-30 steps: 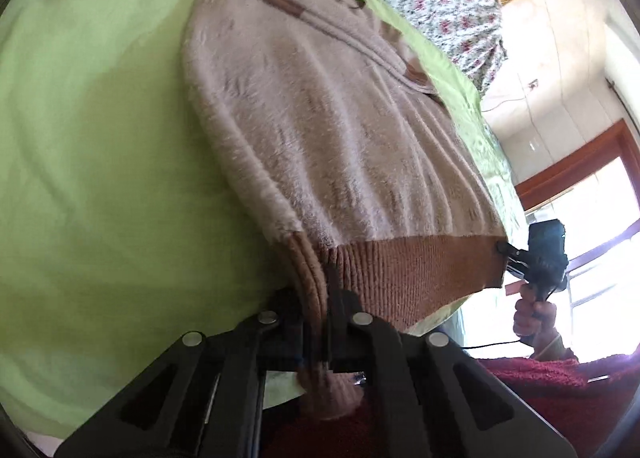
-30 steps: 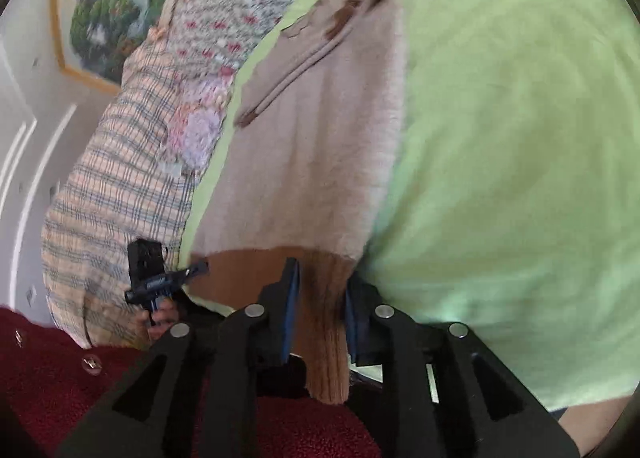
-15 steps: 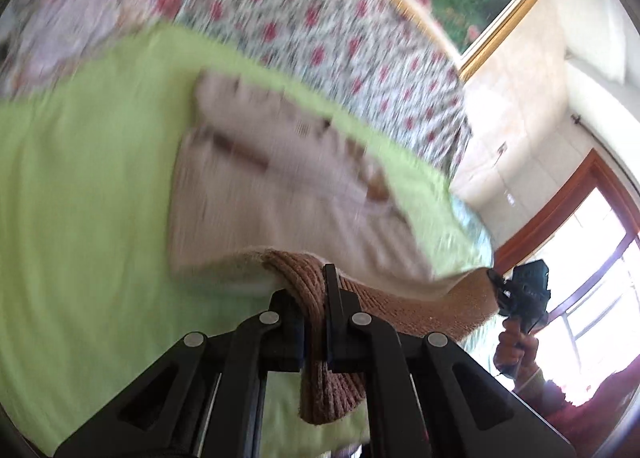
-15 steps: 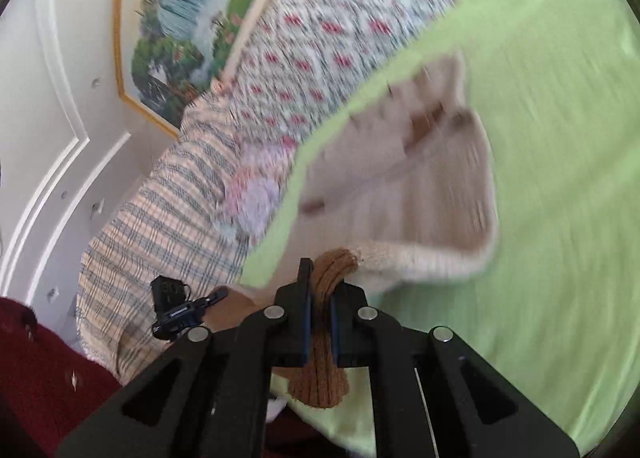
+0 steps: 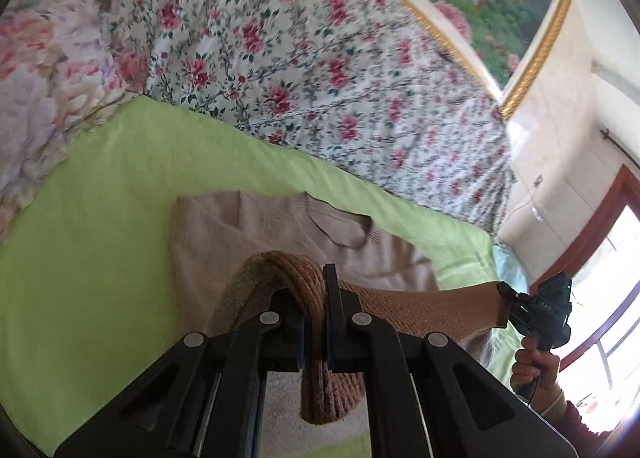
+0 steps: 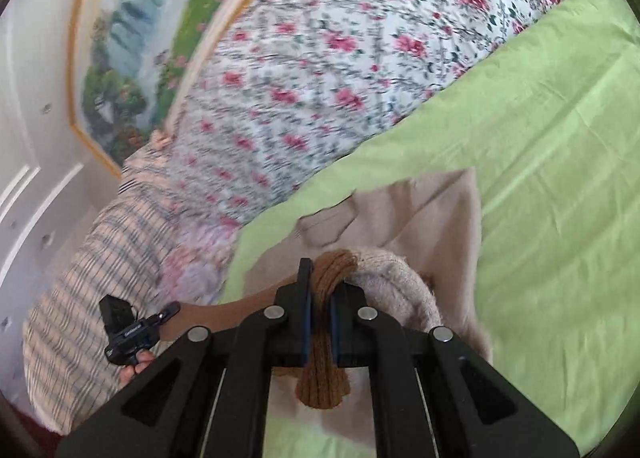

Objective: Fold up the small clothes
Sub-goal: 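Grasp the brown ribbed hem with both grippers and fold it toward the collar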

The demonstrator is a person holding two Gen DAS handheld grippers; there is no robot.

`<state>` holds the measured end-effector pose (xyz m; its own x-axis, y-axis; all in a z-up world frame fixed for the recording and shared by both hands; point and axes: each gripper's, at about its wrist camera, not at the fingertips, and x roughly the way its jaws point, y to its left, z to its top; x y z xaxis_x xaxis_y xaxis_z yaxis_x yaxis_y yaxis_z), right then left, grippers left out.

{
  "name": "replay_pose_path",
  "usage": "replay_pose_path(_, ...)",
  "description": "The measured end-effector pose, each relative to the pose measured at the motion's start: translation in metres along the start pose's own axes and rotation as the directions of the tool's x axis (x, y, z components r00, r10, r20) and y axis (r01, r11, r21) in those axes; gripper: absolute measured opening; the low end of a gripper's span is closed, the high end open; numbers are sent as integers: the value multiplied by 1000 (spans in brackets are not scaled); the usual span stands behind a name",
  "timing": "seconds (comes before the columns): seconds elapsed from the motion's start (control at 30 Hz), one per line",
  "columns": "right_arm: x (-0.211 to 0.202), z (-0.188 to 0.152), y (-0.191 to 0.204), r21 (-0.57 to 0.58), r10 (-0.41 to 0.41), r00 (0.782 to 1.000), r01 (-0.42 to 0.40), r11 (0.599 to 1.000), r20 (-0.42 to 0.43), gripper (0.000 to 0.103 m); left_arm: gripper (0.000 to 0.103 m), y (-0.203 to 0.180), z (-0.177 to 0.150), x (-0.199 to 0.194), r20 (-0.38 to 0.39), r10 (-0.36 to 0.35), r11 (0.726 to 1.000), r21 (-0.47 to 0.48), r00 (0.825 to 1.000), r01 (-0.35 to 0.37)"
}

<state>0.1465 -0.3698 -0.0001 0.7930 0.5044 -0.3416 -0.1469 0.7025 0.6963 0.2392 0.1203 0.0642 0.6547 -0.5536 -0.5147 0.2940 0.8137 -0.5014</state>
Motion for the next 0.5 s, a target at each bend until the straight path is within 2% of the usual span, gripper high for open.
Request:
replay_pose_path(0.23,66,22,-27,2,-126,990,126,992,-63,8,5,35,26,79,-68,60,998,-33,996,-63)
replay_pose_path(0.37,96,18,-48,-1,-209,970,210,978,-122,8,6,60,21,123,-134,98,992,-65,986,-107)
replay_pose_path(0.5,98,10,-59,38,-227,962,235,971,-154,12,11,75,5,145,-207,111,985,-105,972,-135)
